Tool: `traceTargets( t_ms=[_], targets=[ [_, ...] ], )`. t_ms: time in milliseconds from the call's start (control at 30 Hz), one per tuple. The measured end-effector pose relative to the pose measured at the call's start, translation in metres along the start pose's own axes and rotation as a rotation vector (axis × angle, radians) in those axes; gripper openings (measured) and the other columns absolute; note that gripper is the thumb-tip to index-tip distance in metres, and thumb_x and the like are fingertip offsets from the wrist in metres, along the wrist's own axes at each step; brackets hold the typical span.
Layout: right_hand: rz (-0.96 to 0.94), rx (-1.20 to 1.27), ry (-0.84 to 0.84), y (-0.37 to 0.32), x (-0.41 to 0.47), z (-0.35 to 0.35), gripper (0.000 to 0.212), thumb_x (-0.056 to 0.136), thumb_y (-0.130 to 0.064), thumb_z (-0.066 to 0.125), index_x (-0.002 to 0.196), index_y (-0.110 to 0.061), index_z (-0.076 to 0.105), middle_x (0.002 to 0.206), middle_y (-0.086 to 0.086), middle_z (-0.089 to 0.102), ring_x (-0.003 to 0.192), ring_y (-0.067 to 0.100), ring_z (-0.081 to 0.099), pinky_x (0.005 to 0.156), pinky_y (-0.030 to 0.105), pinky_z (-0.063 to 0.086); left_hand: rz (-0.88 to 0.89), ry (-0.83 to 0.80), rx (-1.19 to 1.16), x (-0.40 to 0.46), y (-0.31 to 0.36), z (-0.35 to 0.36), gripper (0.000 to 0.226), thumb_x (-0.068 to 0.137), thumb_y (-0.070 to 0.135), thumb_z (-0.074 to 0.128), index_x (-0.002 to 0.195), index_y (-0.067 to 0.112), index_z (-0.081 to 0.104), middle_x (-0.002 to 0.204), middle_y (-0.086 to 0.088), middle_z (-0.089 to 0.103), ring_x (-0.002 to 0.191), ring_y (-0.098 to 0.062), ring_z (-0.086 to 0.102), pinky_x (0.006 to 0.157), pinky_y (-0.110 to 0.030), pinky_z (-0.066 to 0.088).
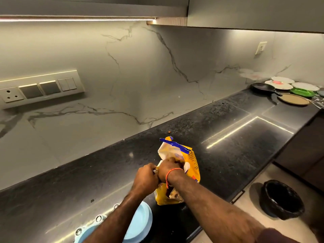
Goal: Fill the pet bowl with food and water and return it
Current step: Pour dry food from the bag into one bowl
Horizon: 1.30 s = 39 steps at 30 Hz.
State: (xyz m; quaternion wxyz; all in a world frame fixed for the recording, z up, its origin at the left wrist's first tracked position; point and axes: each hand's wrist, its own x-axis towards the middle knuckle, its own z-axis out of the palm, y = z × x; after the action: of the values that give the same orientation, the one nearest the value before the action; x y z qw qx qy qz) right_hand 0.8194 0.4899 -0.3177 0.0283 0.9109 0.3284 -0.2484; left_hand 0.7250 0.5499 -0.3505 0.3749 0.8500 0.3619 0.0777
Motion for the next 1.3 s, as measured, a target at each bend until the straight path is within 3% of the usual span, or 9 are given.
traceTargets(
  t_ms=[67, 200, 467, 633, 800, 900, 1033, 1167, 1300],
  targets=[
    [0.063, 0.064, 0.003, 0.001, -0.001, 0.010, 0.093, 0.094, -0.044, 0.066, 0.161, -0.004, 0.015, 0.164, 0.025, 0.017, 0.149, 0.050, 0.023, 0.118, 0.058, 0.030, -0.039, -0.016, -0.061, 0.004, -0.005, -0.001, 0.012, 0.087, 0.009, 0.071, 0.088, 0.020, 0.071, 0.080, -0.002, 0.077, 0.069, -0.020, 0.076, 0.069, -0.043, 0.065],
    [0.033, 0.092, 0.058, 0.012, -0.009, 0.022, 0.096, 0.090, -0.048, 0.069, 0.163, -0.018, 0.014, 0.168, 0.017, 0.006, 0.152, 0.051, 0.005, 0.119, 0.061, 0.027, -0.088, -0.052, -0.138, 0.008, -0.012, -0.002, 0.017, 0.092, 0.005, 0.070, 0.086, 0.021, 0.070, 0.072, -0.005, 0.077, 0.059, -0.018, 0.077, 0.068, -0.044, 0.067],
    [-0.105, -0.058, 0.037, 0.033, -0.008, 0.024, 0.070, 0.098, -0.052, 0.057, 0.157, -0.022, 0.032, 0.158, 0.014, 0.036, 0.137, 0.035, 0.047, 0.107, 0.046, 0.044, -0.061, -0.041, -0.123, -0.001, -0.009, 0.000, 0.027, 0.094, 0.005, 0.068, 0.081, 0.029, 0.064, 0.070, 0.000, 0.076, 0.057, -0.014, 0.075, 0.068, -0.042, 0.066],
    [-0.165, 0.050, 0.074, 0.034, -0.004, 0.019, 0.043, 0.089, -0.041, 0.070, 0.129, -0.025, 0.061, 0.123, 0.008, 0.066, 0.105, 0.027, 0.066, 0.077, 0.033, 0.045, -0.101, -0.042, -0.189, -0.006, -0.010, -0.005, 0.029, 0.095, -0.001, 0.058, 0.084, 0.025, 0.066, 0.067, -0.007, 0.076, 0.057, -0.019, 0.076, 0.067, -0.043, 0.067],
    [-0.214, 0.135, 0.228, 0.034, -0.002, 0.013, 0.040, 0.077, -0.048, 0.073, 0.110, -0.028, 0.066, 0.104, 0.003, 0.070, 0.089, 0.024, 0.064, 0.076, 0.032, 0.047, -0.118, -0.046, -0.238, -0.011, -0.008, -0.012, 0.022, 0.096, 0.000, 0.061, 0.097, 0.022, 0.064, 0.074, -0.009, 0.075, 0.058, -0.018, 0.076, 0.065, -0.041, 0.067],
    [-0.219, 0.158, 0.193, 0.033, 0.000, 0.006, 0.034, 0.076, -0.042, 0.079, 0.106, -0.029, 0.070, 0.101, 0.001, 0.071, 0.083, 0.019, 0.059, 0.077, 0.031, 0.052, -0.126, -0.028, -0.237, -0.016, -0.007, -0.015, 0.022, 0.094, 0.000, 0.061, 0.102, 0.020, 0.065, 0.077, -0.008, 0.076, 0.061, -0.017, 0.076, 0.068, -0.041, 0.067],
    [-0.217, 0.198, 0.142, 0.033, 0.004, -0.002, 0.022, 0.080, -0.035, 0.081, 0.090, -0.031, 0.062, 0.085, -0.003, 0.064, 0.074, 0.010, 0.057, 0.059, 0.025, 0.044, -0.162, -0.001, -0.301, -0.025, -0.007, -0.022, 0.025, 0.094, 0.001, 0.062, 0.114, 0.015, 0.068, 0.091, -0.007, 0.075, 0.070, -0.018, 0.077, 0.069, -0.040, 0.067],
    [-0.254, 0.229, 0.117, 0.036, 0.001, -0.011, 0.016, 0.085, -0.035, 0.075, 0.084, -0.029, 0.061, 0.081, -0.006, 0.059, 0.073, 0.008, 0.055, 0.055, 0.023, 0.036, -0.192, 0.022, -0.384, -0.031, -0.007, -0.033, 0.029, 0.095, 0.001, 0.064, 0.122, 0.010, 0.068, 0.096, -0.006, 0.072, 0.075, -0.018, 0.075, 0.062, -0.029, 0.065],
    [-0.261, 0.324, 0.115, 0.041, -0.005, -0.025, 0.015, 0.092, -0.034, 0.062, 0.082, -0.024, 0.068, 0.080, 0.000, 0.065, 0.075, 0.015, 0.060, 0.060, 0.032, 0.049, -0.213, 0.045, -0.453, -0.036, -0.015, -0.047, 0.026, 0.096, 0.006, 0.065, 0.122, 0.010, 0.067, 0.096, -0.007, 0.072, 0.079, -0.017, 0.074, 0.066, -0.030, 0.065]
  ],
)
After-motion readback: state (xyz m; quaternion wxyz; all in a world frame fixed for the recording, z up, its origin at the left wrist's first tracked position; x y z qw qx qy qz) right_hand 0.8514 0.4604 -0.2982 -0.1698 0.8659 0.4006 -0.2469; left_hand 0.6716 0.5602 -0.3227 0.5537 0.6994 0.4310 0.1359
